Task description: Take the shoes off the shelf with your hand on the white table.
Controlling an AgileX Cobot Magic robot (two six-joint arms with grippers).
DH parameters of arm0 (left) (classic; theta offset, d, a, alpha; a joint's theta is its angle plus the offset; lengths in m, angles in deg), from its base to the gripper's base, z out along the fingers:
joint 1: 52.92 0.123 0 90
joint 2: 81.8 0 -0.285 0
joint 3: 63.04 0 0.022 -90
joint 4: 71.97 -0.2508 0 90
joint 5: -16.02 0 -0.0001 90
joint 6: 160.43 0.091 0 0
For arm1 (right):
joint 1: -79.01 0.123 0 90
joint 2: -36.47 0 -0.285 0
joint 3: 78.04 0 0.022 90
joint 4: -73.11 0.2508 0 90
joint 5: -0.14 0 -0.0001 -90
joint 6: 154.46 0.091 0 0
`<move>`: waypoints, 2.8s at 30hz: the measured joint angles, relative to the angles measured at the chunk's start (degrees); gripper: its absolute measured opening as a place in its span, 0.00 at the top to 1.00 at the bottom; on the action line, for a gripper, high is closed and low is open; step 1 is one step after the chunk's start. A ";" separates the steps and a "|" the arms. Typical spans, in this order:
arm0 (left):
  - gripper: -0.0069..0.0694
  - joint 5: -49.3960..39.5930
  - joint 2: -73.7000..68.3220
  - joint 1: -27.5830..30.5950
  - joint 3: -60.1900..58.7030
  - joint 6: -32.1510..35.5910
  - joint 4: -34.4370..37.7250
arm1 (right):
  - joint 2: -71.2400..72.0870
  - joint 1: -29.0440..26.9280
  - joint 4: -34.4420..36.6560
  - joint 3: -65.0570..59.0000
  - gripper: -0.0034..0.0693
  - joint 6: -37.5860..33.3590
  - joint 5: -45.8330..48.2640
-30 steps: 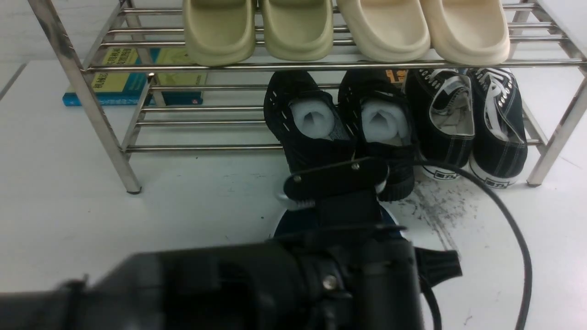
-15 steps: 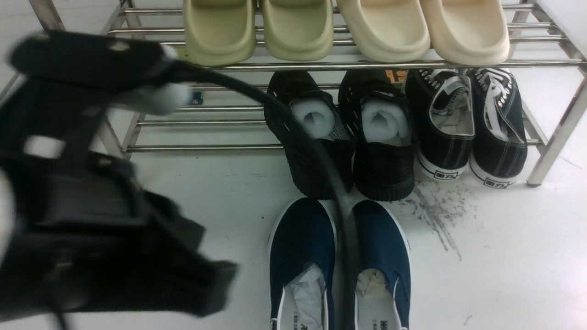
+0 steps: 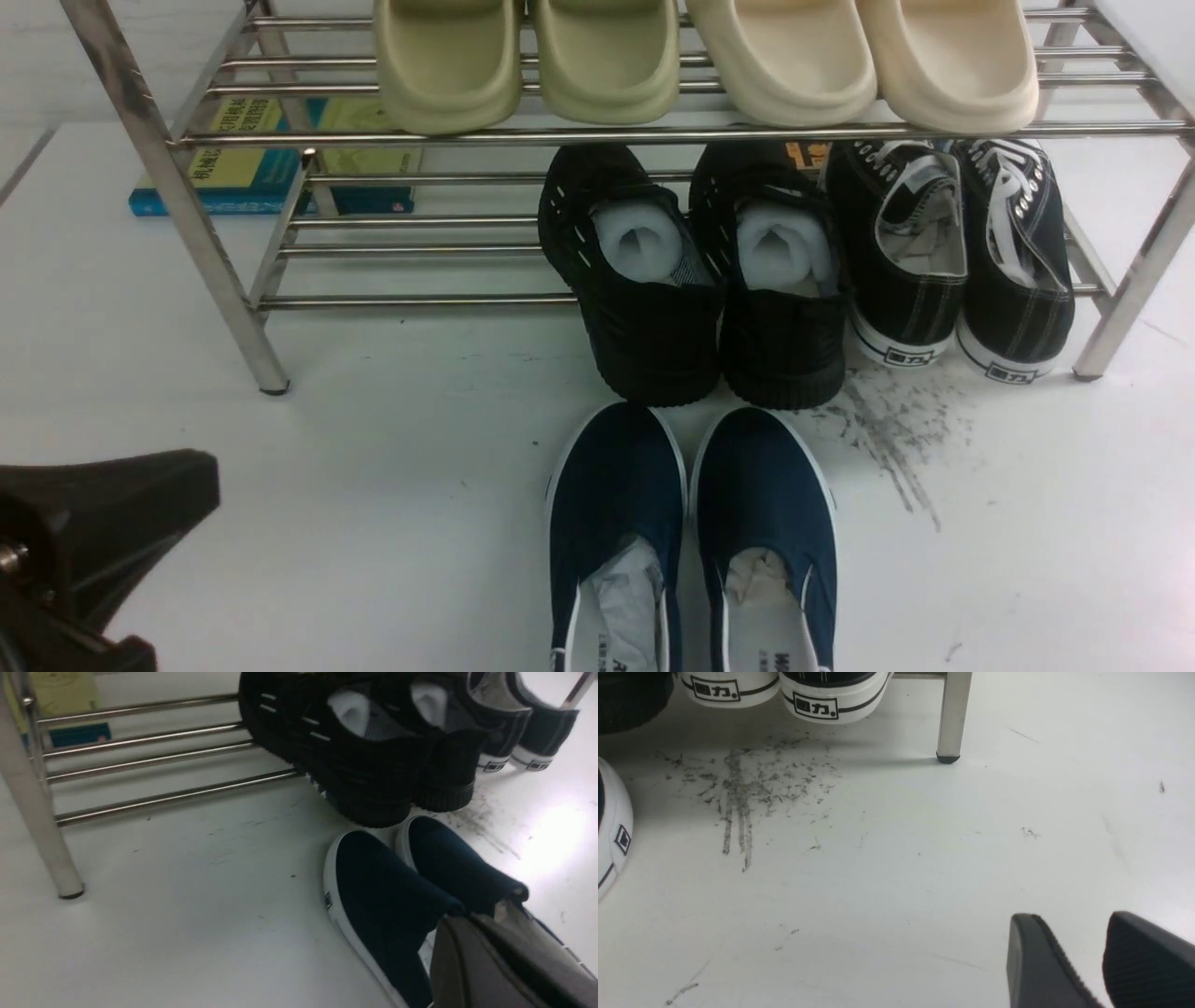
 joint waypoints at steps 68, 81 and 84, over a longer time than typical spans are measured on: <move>0.84 40.45 17.98 73.03 -36.52 57.01 45.27 | 0.00 0.00 0.00 0.00 0.62 0.00 0.00; 0.82 27.86 27.82 75.95 -36.33 45.42 42.93 | 0.00 0.00 0.00 0.00 0.62 0.00 0.00; 0.81 27.85 27.82 75.95 -36.33 45.87 42.93 | 0.00 0.00 0.00 0.00 0.62 0.00 0.00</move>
